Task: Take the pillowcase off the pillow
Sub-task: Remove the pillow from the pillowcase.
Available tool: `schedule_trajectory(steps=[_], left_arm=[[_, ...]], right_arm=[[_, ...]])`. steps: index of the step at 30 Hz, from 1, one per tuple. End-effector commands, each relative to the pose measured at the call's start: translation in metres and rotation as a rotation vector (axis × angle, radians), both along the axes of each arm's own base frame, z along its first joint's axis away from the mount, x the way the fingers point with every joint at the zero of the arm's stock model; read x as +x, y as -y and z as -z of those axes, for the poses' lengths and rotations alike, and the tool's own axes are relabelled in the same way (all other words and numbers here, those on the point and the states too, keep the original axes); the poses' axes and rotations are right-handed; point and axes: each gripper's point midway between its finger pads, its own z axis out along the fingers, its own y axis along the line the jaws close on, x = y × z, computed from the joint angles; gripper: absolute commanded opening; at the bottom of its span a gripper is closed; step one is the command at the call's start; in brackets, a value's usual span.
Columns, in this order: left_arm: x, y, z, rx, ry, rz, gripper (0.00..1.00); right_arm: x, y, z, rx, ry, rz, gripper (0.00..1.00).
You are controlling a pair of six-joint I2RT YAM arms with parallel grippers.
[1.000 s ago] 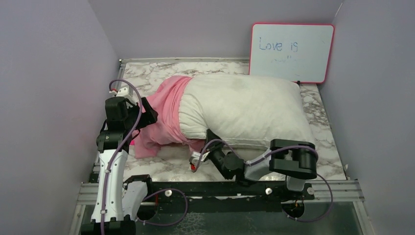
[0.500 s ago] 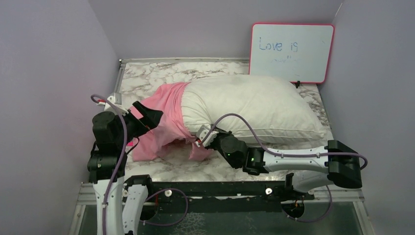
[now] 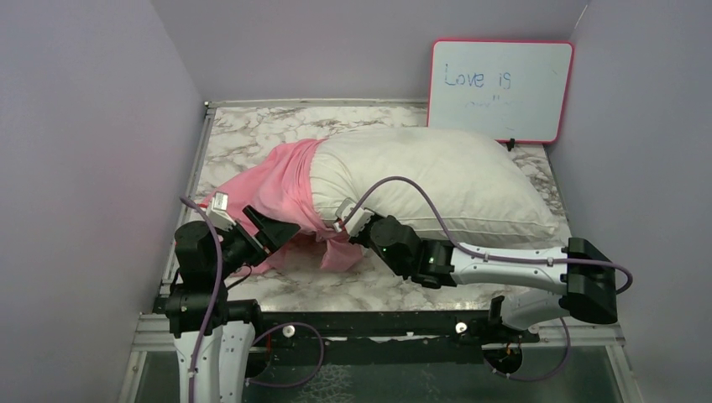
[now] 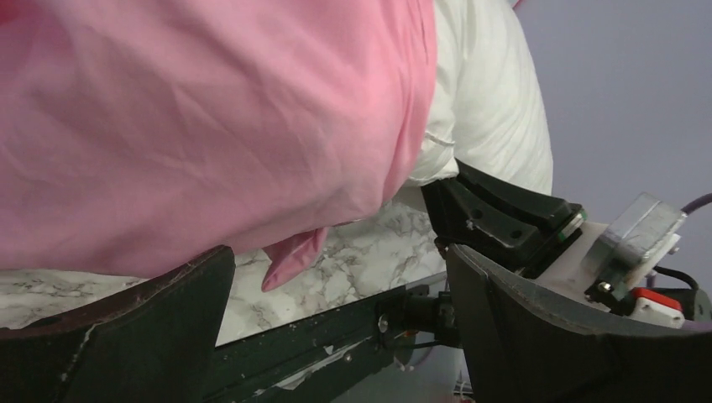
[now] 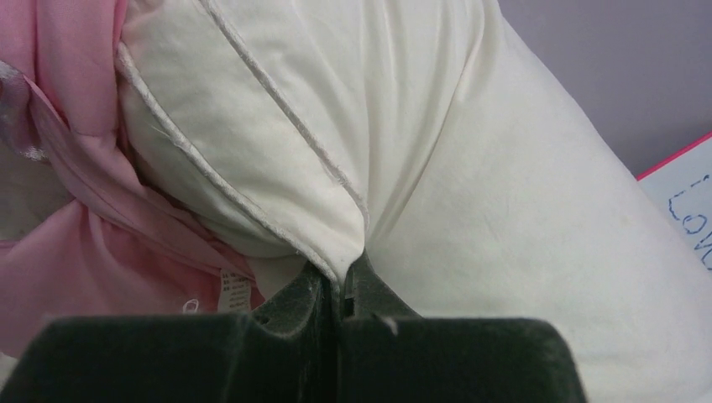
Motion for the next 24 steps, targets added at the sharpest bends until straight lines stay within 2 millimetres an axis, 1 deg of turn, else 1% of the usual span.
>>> schedule_trajectory(steps=[1, 5, 7, 10, 12, 13, 14, 15, 17, 20, 21, 22, 24], left_arm=[[-0.002, -0.001, 0.017, 0.067, -0.025, 0.045, 0.97], [0.011, -0.012, 0.023, 0.149, -0.019, 0.012, 0.93], [0.017, -0.014, 0.019, 0.165, 0.008, 0.007, 0.93], [0.027, -0.018, 0.013, 0.165, 0.058, -0.022, 0.98], [0.033, -0.017, 0.015, 0.135, 0.067, -0.038, 0.98], [0.037, -0.016, 0.016, 0.110, 0.074, -0.044, 0.96], [0.040, -0.016, 0.016, 0.083, 0.081, -0.060, 0.89], [0.043, -0.015, 0.016, 0.058, 0.098, -0.072, 0.79], [0.047, -0.016, 0.012, 0.024, 0.146, -0.095, 0.54], [0.045, -0.019, 0.006, 0.029, 0.179, -0.123, 0.14], [0.044, -0.021, 0.005, 0.041, 0.180, -0.133, 0.04], [0.045, -0.025, 0.005, 0.053, 0.175, -0.153, 0.00], [0.045, -0.032, 0.003, 0.091, 0.176, -0.190, 0.00]], right_arm=[[0.006, -0.003, -0.025, 0.102, -0.025, 0.031, 0.01], [0.004, -0.005, -0.036, 0.144, -0.048, 0.019, 0.01], [0.004, -0.005, -0.038, 0.155, -0.059, 0.015, 0.01], [0.003, -0.008, -0.041, 0.170, -0.075, 0.009, 0.01], [0.003, -0.009, -0.042, 0.178, -0.087, 0.005, 0.01], [0.003, -0.010, -0.044, 0.184, -0.091, 0.005, 0.00], [0.003, -0.010, -0.045, 0.189, -0.094, 0.007, 0.01], [0.003, -0.010, -0.046, 0.194, -0.095, 0.010, 0.01], [0.006, -0.006, -0.049, 0.206, -0.093, 0.026, 0.01], [0.014, 0.002, -0.048, 0.205, -0.096, 0.058, 0.01], [0.018, 0.005, -0.046, 0.201, -0.100, 0.071, 0.01], [0.021, 0.009, -0.045, 0.196, -0.103, 0.086, 0.01], [0.028, 0.018, -0.043, 0.187, -0.103, 0.113, 0.01]])
